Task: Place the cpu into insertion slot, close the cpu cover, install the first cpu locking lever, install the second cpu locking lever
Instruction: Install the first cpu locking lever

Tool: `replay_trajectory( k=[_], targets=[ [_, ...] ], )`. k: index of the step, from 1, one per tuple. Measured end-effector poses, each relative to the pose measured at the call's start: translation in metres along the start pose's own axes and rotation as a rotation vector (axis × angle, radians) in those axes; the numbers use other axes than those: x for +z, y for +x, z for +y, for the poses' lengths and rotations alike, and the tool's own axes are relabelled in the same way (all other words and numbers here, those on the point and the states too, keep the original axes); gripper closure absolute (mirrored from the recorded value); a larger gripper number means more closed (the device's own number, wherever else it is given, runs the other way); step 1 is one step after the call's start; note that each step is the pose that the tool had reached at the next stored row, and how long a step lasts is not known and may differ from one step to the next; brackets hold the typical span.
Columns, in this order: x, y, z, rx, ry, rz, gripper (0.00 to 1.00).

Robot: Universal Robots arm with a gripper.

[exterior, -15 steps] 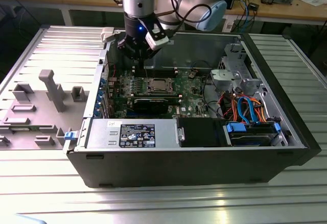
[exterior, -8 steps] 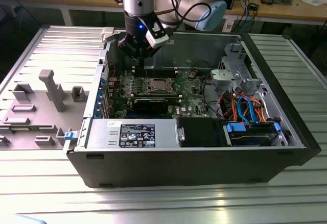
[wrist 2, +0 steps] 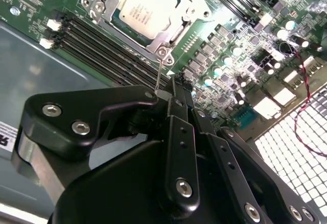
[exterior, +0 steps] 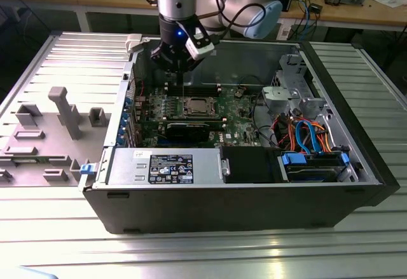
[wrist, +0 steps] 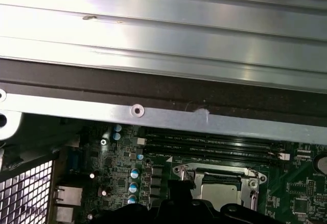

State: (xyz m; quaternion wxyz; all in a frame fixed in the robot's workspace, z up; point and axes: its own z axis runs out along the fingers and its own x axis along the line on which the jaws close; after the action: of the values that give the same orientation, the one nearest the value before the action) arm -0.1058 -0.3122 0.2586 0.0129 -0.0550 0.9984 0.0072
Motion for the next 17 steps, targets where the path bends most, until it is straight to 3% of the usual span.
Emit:
replay_trajectory(
  k=[3, 17],
  targets=[
    [0.0004, -0.0048, 0.0, 0.0, 0.0, 0.0, 0.89],
    [0.0007, -0.0068, -0.0002, 0.0, 0.0, 0.0, 0.89]
  ],
)
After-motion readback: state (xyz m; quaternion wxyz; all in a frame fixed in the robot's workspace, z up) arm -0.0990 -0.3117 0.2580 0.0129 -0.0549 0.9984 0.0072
